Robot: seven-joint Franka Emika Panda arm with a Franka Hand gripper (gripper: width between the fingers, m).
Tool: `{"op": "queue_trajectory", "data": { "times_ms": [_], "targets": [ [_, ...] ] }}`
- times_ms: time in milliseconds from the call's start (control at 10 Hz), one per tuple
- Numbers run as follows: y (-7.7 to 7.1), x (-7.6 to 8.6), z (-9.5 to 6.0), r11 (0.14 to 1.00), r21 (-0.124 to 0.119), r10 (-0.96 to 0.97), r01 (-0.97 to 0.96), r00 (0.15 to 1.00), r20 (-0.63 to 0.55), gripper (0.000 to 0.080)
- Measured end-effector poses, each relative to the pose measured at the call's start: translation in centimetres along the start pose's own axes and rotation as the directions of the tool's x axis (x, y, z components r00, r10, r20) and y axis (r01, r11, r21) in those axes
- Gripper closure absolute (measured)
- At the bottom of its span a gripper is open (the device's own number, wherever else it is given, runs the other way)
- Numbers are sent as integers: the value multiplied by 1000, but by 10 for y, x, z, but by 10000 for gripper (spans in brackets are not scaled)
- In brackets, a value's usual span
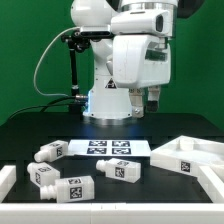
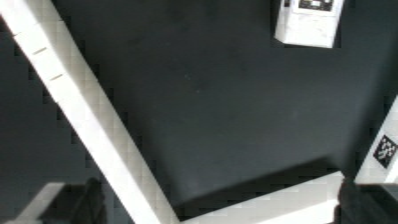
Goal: Assemble one leg
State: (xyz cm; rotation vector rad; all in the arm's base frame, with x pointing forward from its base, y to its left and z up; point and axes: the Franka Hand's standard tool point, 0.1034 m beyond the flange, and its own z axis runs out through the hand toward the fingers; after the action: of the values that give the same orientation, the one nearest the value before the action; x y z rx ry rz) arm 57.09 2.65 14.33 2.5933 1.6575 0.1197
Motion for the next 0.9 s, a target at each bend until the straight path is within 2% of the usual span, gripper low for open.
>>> {"op": "queue_trajectory", "data": {
  "times_ms": [900],
  "targets": [
    [-1,0,2,1000,8,5,-5,1000,-4,149]
  ]
}}
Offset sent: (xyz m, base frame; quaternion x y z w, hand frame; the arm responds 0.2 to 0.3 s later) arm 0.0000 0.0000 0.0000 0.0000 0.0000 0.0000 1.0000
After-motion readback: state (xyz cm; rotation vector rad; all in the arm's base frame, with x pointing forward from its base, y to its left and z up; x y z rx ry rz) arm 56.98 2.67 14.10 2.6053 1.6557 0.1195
